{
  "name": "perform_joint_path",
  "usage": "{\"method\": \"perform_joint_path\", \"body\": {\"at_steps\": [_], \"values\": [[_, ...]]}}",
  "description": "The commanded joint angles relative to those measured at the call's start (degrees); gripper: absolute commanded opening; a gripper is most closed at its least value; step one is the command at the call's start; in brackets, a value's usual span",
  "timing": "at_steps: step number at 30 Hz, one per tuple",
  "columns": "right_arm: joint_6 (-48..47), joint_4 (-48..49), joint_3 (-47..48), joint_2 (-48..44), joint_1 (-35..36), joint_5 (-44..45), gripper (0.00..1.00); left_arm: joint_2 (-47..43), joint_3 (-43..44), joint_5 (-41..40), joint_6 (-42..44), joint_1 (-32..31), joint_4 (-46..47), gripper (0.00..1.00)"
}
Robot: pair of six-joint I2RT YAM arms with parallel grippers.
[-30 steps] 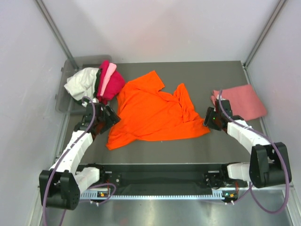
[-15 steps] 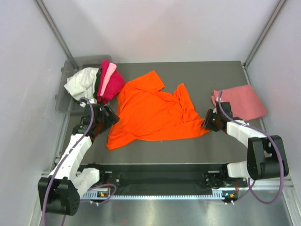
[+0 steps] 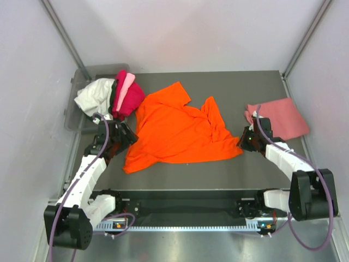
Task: Fold and stack the t-shirts
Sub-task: Flatten the tshirt out
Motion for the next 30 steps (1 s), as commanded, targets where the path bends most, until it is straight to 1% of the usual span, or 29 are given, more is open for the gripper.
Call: {"method": "perform_joint_path", "body": {"at_steps": [1, 2, 3, 5, 7, 8, 14, 18, 23, 26, 30], "values": [[-1.2, -3.3, 1.1, -3.4, -0.4, 1.2, 0.14, 0.3, 2.0, 0.7, 1.1, 0.0, 0.3, 0.79], [-1.0, -3.8, 0.7, -4.8, -0.4, 1.3, 0.13, 0.3, 2.0, 0.8, 1.1, 0.1, 0.3, 0.79], [-0.9, -4.2, 0.5, -5.6, -0.5, 1.5, 0.11, 0.5, 1.9, 0.8, 1.5, 0.0, 0.3, 0.79], [-0.3, -4.4, -0.2, -8.2, -0.4, 2.7, 0.11, 0.5, 2.1, 0.6, 1.9, 0.0, -0.1, 0.79], [-0.1, -3.9, -0.3, -9.0, -0.4, 3.2, 0.18, 0.5, 2.2, 0.4, 2.3, 0.0, -0.3, 0.79], [-0.3, -3.9, 0.3, -8.6, -0.4, 3.5, 0.20, 0.6, 2.3, 0.4, 2.4, 0.0, -0.3, 0.79], [-1.7, -2.1, 3.7, -2.1, -0.9, 2.5, 0.24, 0.5, 2.4, 0.6, 3.1, 0.0, -0.3, 0.79], [-2.4, -0.7, 5.4, 2.3, -1.1, 2.4, 0.31, 0.2, 2.4, 0.1, 3.4, 0.0, -0.5, 0.79], [-2.6, -0.2, 7.6, 8.0, -1.0, 0.6, 0.35, 0.7, 2.5, -0.4, 3.9, 0.0, -0.3, 0.79], [-2.2, 0.3, 8.0, 8.4, -1.1, 2.1, 0.39, 1.1, 2.6, -0.2, 3.8, 0.0, 0.1, 0.79], [-2.2, -0.2, 8.5, 9.0, -1.0, 3.9, 0.40, 1.5, 2.6, 0.2, 3.8, 0.0, 0.5, 0.79]]}}
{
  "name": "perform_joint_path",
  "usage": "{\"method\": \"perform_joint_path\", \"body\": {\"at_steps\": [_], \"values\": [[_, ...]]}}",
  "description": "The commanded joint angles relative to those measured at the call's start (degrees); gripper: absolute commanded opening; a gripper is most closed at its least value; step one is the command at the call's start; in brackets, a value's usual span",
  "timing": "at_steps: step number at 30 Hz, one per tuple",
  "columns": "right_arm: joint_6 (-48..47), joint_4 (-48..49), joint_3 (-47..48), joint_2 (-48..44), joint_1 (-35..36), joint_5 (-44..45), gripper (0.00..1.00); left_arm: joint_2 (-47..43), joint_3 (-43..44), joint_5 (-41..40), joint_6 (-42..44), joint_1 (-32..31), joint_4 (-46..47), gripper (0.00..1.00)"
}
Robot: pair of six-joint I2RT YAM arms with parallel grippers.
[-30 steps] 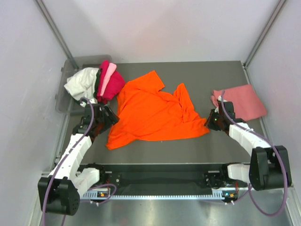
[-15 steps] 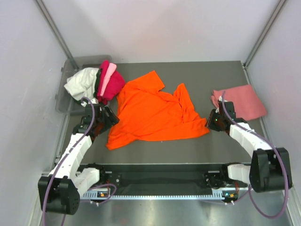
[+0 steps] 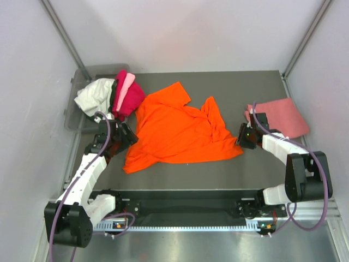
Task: Fold and stack the t-shirts
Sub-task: Flatten the tshirt out
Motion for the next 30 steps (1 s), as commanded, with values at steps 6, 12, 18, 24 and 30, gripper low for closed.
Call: {"method": "perform_joint_path", "body": {"at_steps": [6, 12, 18, 24, 30], "values": [[-0.2, 2.4, 2.3, 1.6, -0.7, -0.1, 0.41, 0.3, 2.1, 0.2, 1.1, 0.0, 1.0, 0.79], [-0.7, 2.0, 0.6, 0.7, -0.3, -1.0, 0.41, -0.1, 2.2, 0.0, 1.5, 0.0, 0.6, 0.79], [-0.6, 2.0, -1.5, -0.9, -0.3, -3.5, 0.34, -0.2, 2.2, 0.2, 1.7, 0.0, 0.6, 0.79], [-0.6, 0.4, -2.3, -4.6, -0.5, -4.4, 0.17, -0.1, 2.3, 0.0, 2.2, 0.0, 0.0, 0.79], [-0.5, -2.3, -0.8, -10.6, -0.9, -2.7, 0.00, -0.1, 2.1, 0.6, 2.0, 0.0, 0.3, 0.79]]}}
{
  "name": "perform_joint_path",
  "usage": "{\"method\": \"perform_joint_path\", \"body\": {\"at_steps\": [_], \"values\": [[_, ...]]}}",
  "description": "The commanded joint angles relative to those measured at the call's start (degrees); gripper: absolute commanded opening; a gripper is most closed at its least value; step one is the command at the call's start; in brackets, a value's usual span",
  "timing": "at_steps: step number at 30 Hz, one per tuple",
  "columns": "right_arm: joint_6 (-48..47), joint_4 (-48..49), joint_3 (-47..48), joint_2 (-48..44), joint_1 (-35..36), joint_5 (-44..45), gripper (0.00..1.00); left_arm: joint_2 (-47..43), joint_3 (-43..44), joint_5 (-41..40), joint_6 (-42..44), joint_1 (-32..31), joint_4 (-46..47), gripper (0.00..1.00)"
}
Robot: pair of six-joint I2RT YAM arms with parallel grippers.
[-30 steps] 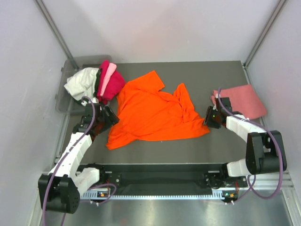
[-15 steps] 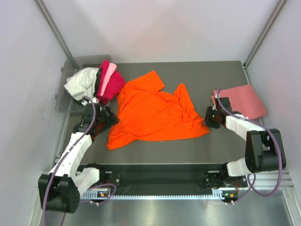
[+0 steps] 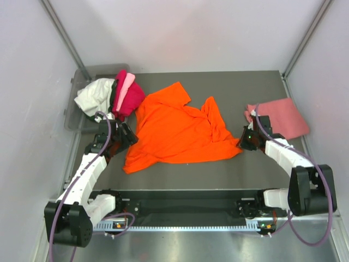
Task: Fold and stack the t-shirts
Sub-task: Flatten the tshirt out
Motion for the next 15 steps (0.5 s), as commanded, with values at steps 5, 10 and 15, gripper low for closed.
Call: {"method": "perform_joint_path", "body": {"at_steps": [5, 10, 15], "values": [[-1.7, -4.0, 2.4, -8.1, -0.9, 1.5, 0.00, -0.7, 2.3, 0.4, 1.0, 0.0, 0.0, 0.79], [-1.0, -5.4, 0.1, -14.0, -0.9, 0.5, 0.00, -0.7, 1.7, 1.3, 0.5, 0.0, 0.6, 0.79], [0.7, -4.7, -1.8, -17.9, -0.9, -0.8, 0.00, -0.3, 1.9, 2.3, 0.3, 0.0, 0.6, 0.79]]}}
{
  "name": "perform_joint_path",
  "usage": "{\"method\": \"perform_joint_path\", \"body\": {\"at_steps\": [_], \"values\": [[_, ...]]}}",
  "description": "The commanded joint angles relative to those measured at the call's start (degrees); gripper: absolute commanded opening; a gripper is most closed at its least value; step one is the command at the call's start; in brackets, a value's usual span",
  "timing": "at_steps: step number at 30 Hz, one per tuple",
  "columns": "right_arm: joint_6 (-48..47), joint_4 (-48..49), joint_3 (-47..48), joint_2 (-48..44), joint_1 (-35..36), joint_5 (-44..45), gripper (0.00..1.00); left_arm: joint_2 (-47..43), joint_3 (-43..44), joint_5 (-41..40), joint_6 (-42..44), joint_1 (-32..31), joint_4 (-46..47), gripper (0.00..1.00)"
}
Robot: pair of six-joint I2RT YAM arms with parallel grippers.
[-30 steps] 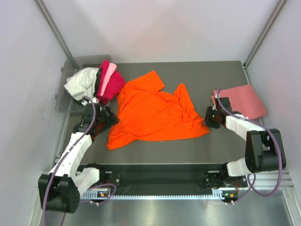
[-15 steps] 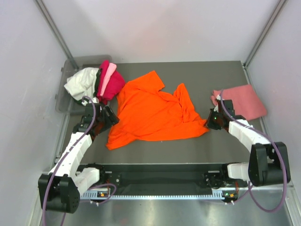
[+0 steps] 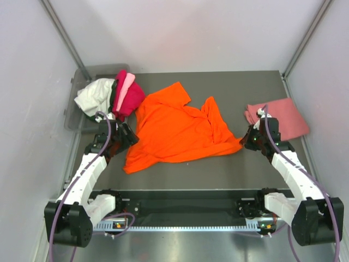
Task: Fold and stack the t-shirts
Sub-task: Flatten the tshirt out
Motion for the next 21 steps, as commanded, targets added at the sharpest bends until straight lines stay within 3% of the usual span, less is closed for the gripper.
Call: {"method": "perform_joint_path", "body": {"at_steps": [1, 8, 13, 21], "values": [[1.5, 0.8, -1.4, -2.4, -0.8, -1.2, 0.00, -0.4, 1.8, 1.3, 0.3, 0.0, 0.6, 0.79], [4.9, 7.7, -5.7, 0.4, -1.1, -11.5, 0.00, -2.1, 0.3, 2.9, -0.9, 0.0, 1.1, 0.79], [4.9, 9.7, -7.5, 0.8, -1.2, -10.9, 0.00, -2.8, -1.3, 3.6, -2.4, 0.0, 1.0, 0.79], [5.3, 9.3, -7.0, 0.8, -2.7, -3.0, 0.00, 0.0, -2.4, -0.1, -6.5, 0.0, -0.7, 0.80]]}}
